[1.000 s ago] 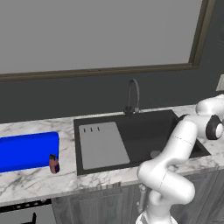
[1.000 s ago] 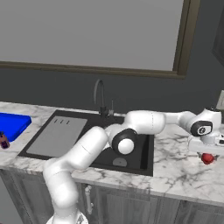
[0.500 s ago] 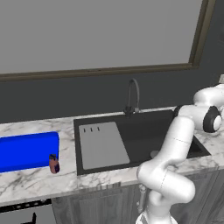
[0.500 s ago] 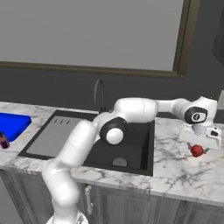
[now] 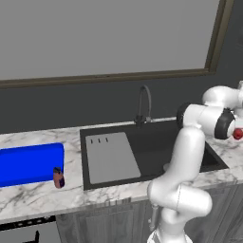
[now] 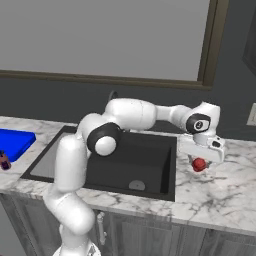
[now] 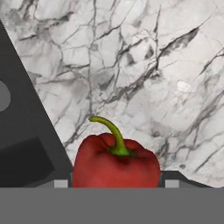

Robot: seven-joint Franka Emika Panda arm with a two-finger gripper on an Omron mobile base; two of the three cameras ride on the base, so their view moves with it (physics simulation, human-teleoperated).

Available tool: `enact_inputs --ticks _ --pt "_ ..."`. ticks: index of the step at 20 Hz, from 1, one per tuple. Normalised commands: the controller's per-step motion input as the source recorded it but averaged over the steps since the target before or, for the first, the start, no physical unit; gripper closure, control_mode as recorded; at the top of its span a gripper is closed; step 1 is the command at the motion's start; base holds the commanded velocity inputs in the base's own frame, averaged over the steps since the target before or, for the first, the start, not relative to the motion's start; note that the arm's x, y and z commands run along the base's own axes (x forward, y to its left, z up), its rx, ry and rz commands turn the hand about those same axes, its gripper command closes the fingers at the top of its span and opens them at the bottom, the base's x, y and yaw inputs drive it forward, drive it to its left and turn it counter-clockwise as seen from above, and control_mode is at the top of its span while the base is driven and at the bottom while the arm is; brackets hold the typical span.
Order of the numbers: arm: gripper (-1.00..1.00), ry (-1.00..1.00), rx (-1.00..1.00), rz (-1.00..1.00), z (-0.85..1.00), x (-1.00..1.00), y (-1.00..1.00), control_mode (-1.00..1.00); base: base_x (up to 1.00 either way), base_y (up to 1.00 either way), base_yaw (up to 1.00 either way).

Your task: Pick up all produce items and place them in the sink. Turn on the sink faucet to wash them. Then turn the sink off and put them in the tray.

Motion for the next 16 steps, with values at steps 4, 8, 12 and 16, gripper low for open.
enact_inputs --ticks 4,8,12,16 --pt "1.0 0.0 -0.01 0.0 0.0 -0.02 0.9 -1.0 0.0 0.0 0.0" --pt "1.0 0.0 -0.02 0.0 0.0 0.0 0.9 -1.0 0.0 0.0 0.0" --pt "1.0 0.0 0.0 0.0 0.0 0.02 0.85 -1.0 0.0 0.0 0.0" --pt "1.0 0.02 0.0 0.08 0.0 0.01 0.28 -1.0 0.0 0.0 0.0"
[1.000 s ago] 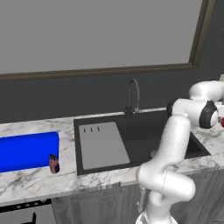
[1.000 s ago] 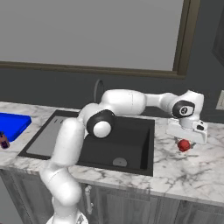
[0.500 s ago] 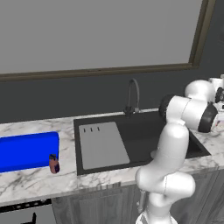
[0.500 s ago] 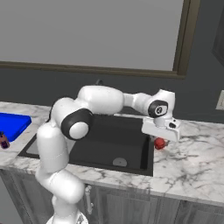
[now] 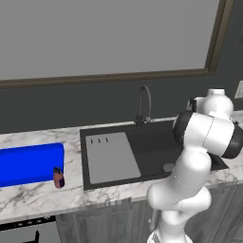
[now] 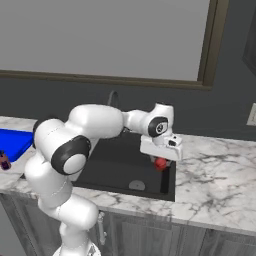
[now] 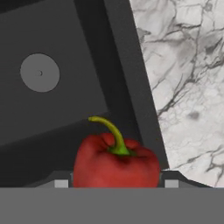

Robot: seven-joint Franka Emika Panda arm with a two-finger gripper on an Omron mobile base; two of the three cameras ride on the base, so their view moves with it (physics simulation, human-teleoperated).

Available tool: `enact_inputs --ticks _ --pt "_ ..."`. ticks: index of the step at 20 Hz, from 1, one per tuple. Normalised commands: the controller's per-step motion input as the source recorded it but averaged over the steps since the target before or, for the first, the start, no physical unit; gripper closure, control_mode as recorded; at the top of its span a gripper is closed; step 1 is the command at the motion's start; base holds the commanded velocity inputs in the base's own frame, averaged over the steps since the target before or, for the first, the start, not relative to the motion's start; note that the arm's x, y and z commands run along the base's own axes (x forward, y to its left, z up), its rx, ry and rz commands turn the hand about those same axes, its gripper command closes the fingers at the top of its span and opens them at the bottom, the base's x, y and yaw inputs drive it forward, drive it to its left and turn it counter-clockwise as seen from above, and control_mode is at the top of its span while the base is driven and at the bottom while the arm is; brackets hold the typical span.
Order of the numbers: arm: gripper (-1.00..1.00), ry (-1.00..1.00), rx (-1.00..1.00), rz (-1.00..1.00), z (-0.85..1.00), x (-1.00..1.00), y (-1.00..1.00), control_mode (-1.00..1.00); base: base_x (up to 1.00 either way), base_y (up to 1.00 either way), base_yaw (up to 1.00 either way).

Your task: Pick up all produce items and place them in the sink. Turn on the sink faucet to wash them. Then turn the sink off and put them in the tray.

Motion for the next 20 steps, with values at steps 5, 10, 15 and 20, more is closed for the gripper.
enact_inputs --ticks 5,10,15,20 --pt "1.0 0.01 0.0 0.04 -0.01 0.25 0.18 -1.0 0.0 0.0 0.0" --pt "1.0 0.05 0.01 0.06 -0.01 0.29 0.21 -1.0 0.0 0.0 0.0" --pt "1.0 0.02 0.06 0.1 -0.03 0.25 0.12 -1.0 0.0 0.0 0.0" --pt "1.0 0.0 0.09 0.08 -0.26 0.22 0.17 -1.0 0.0 0.0 0.0"
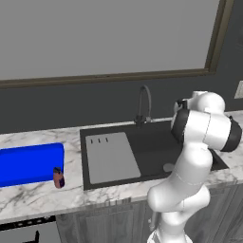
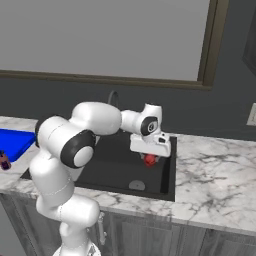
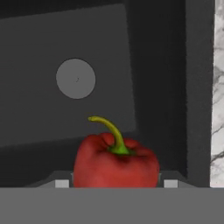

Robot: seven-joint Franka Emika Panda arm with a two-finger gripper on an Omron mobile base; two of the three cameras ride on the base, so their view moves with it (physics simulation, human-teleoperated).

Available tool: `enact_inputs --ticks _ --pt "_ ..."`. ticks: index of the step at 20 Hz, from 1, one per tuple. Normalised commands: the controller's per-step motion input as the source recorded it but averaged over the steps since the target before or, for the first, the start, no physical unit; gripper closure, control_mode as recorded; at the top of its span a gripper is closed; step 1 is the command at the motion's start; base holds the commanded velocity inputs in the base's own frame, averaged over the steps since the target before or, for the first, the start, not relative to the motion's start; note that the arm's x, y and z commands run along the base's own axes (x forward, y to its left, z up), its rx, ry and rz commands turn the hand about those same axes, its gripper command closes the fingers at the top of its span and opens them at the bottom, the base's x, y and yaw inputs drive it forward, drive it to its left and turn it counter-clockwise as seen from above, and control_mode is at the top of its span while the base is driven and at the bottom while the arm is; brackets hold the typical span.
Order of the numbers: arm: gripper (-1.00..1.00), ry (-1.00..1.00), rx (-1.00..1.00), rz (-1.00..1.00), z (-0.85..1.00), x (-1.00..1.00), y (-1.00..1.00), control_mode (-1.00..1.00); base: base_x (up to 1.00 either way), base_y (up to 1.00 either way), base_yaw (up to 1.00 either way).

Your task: Pick up all produce items and place them in the sink. Turn on the sink faucet to wash them. Then turn the sink off and put them in the tray.

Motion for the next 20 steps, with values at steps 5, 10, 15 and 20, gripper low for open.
enact_inputs --ticks 5,10,15,20 --pt "1.0 -0.02 0.05 0.06 -0.37 0.12 0.2 -1.0 0.0 0.0 0.0" --pt "1.0 0.0 0.0 0.04 -0.33 0.21 0.26 -1.0 0.0 0.0 0.0" --pt "1.0 0.0 0.01 0.02 -0.33 0.27 0.14 -1.0 0.0 0.0 0.0" --pt "1.0 -0.02 0.03 0.02 -0.28 0.19 0.0 -1.0 0.0 0.0 0.0"
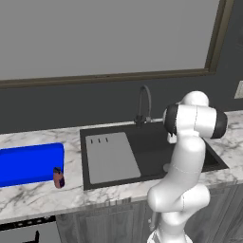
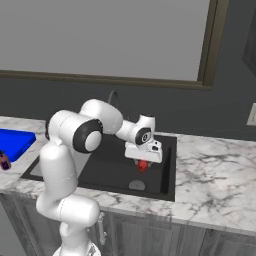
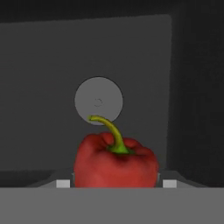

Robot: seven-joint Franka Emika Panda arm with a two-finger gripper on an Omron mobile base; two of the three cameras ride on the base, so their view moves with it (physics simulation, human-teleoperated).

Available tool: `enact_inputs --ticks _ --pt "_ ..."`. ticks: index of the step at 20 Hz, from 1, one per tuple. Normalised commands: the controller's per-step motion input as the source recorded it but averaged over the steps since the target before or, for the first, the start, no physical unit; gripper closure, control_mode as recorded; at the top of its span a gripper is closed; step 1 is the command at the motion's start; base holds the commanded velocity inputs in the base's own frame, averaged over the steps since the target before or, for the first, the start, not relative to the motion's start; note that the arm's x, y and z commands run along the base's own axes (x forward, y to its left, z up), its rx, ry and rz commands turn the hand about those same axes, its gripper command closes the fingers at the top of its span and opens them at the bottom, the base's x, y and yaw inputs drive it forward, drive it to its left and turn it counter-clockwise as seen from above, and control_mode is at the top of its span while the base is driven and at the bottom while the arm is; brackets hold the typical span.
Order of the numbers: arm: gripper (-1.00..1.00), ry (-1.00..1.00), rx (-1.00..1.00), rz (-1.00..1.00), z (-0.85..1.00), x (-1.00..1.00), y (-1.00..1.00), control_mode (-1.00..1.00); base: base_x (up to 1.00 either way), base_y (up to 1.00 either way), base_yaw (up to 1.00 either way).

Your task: Pick up all produce items and place them in the sink. Turn on the sink faucet to wash them. Then turn the sink off and put them in the tray.

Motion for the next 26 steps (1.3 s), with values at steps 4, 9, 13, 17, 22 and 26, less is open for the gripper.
enact_inputs --ticks 4,9,13,17,22,26 --pt "1.0 0.0 0.0 0.02 -0.23 0.19 0.0 -1.0 0.0 0.0 0.0" --pt "1.0 0.01 -0.01 0.0 -0.19 0.05 0.0 -1.0 0.0 0.0 0.0" --pt "1.0 0.0 0.0 0.0 -0.25 0.11 0.0 -1.0 0.0 0.0 0.0" --pt "1.0 0.0 0.0 0.0 -0.31 0.12 0.0 -1.0 0.0 0.0 0.0" --pt "1.0 0.0 0.0 0.0 -0.32 0.08 0.01 -1.0 0.0 0.0 0.0" --pt "1.0 -0.01 0.01 0.01 -0.32 0.05 -0.01 -1.0 0.0 0.0 0.0"
